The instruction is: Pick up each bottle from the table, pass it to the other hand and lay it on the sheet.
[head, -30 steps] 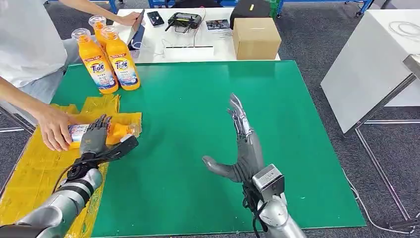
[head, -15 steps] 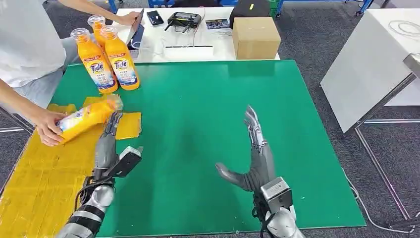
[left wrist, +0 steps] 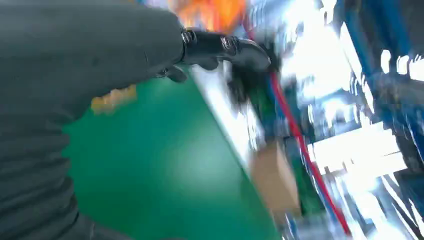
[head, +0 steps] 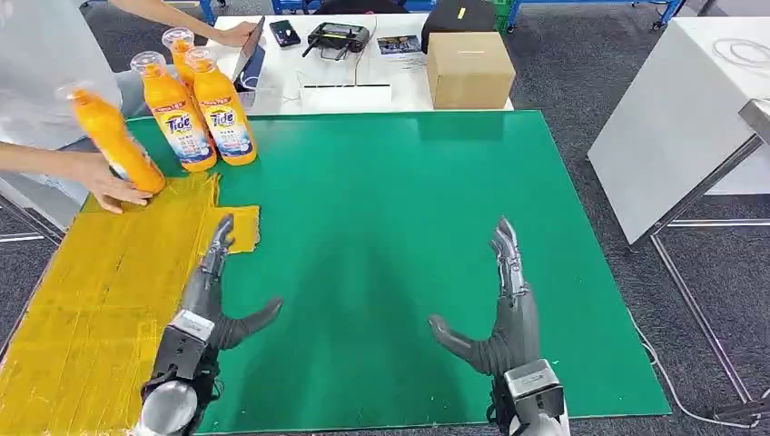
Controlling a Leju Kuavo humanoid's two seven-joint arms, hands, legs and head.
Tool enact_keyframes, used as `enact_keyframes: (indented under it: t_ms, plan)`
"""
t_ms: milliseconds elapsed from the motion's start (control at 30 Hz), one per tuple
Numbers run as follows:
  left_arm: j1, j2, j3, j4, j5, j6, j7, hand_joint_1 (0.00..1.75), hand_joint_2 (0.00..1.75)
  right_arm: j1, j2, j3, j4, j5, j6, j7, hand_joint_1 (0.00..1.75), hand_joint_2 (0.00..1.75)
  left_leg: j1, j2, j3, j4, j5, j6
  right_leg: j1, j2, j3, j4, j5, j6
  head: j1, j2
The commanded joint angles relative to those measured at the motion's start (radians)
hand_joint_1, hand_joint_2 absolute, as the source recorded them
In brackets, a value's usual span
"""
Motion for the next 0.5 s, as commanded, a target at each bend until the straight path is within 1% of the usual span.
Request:
enact_keyframes:
  t_ms: [33, 67, 167, 200, 267, 300, 367, 400, 467, 500]
  plan:
    - [0.049, -0.050, -0.072, 0.093, 0.202, -0.148, 0.074, 0.00, 1.75, 0.051, 0.038, -0.024, 0.068, -0.073, -0.003, 0.027, 0.00, 1.75, 0.001, -0.001, 0.008, -0.002, -0.002, 0.000, 0.001, 0.000, 0.008, -0.004, -0.002, -0.001, 0.000, 0.000]
    - [0.052, -0.055, -0.071, 0.104, 0.233, -0.156, 0.079, 0.00, 1.75, 0.053, 0.040, -0.023, 0.072, -0.086, -0.005, 0.025, 0.00, 1.75, 0.000, -0.001, 0.005, -0.002, -0.001, 0.000, 0.000, 0.000, 0.005, -0.003, -0.001, -0.001, 0.000, 0.000]
    - [0.055, -0.053, -0.068, 0.105, 0.290, -0.168, 0.081, 0.00, 1.75, 0.049, 0.038, -0.018, 0.073, -0.097, -0.015, 0.024, 0.00, 1.75, 0.001, -0.001, 0.008, -0.003, -0.002, 0.000, 0.001, 0.000, 0.009, -0.005, -0.001, -0.001, 0.000, 0.000]
    - [0.055, -0.051, -0.069, 0.103, 0.291, -0.168, 0.081, 0.00, 1.75, 0.049, 0.038, -0.018, 0.072, -0.098, -0.016, 0.024, 0.00, 1.75, 0.000, 0.000, 0.004, -0.002, -0.001, 0.000, 0.001, 0.000, 0.004, -0.003, 0.000, -0.001, 0.000, 0.000]
    - [0.054, -0.050, -0.068, 0.099, 0.293, -0.168, 0.082, 0.00, 1.75, 0.047, 0.038, -0.019, 0.069, -0.100, -0.016, 0.024, 0.00, 1.75, 0.001, 0.000, 0.006, -0.002, -0.002, 0.000, 0.001, 0.001, 0.006, -0.003, -0.001, -0.001, 0.000, 0.000]
    - [0.055, -0.049, -0.069, 0.092, 0.292, -0.161, 0.080, 0.00, 1.75, 0.047, 0.037, -0.020, 0.069, -0.101, -0.021, 0.024, 0.00, 1.75, 0.000, 0.000, 0.004, -0.002, -0.001, 0.000, 0.000, 0.000, 0.004, -0.002, 0.000, -0.001, 0.000, 0.000]
    - [0.053, -0.050, -0.069, 0.087, 0.277, -0.145, 0.072, 0.00, 1.75, 0.043, 0.034, -0.016, 0.071, -0.106, -0.017, 0.022, 0.00, 1.75, 0.001, -0.001, 0.005, -0.002, -0.002, 0.000, 0.001, 0.000, 0.006, -0.003, -0.001, -0.001, 0.000, 0.000]
    - [0.053, -0.050, -0.069, 0.087, 0.277, -0.145, 0.072, 0.00, 1.75, 0.043, 0.034, -0.016, 0.071, -0.106, -0.017, 0.022, 0.00, 1.75, 0.000, 0.000, 0.003, -0.002, -0.001, 0.000, 0.000, 0.000, 0.003, -0.002, -0.001, -0.001, 0.000, 0.000]
    - [0.053, -0.050, -0.069, 0.087, 0.277, -0.145, 0.072, 0.00, 1.75, 0.043, 0.034, -0.016, 0.071, -0.106, -0.017, 0.022, 0.00, 1.75, 0.001, 0.000, 0.006, -0.002, -0.002, 0.000, 0.001, 0.001, 0.006, -0.003, -0.001, -0.001, 0.000, 0.000]
    - [0.053, -0.050, -0.069, 0.087, 0.277, -0.145, 0.072, 0.00, 1.75, 0.043, 0.034, -0.016, 0.071, -0.106, -0.017, 0.022, 0.00, 1.75, 0.000, 0.000, 0.003, -0.001, -0.001, 0.000, 0.000, 0.000, 0.004, -0.002, -0.001, -0.001, 0.000, 0.000]
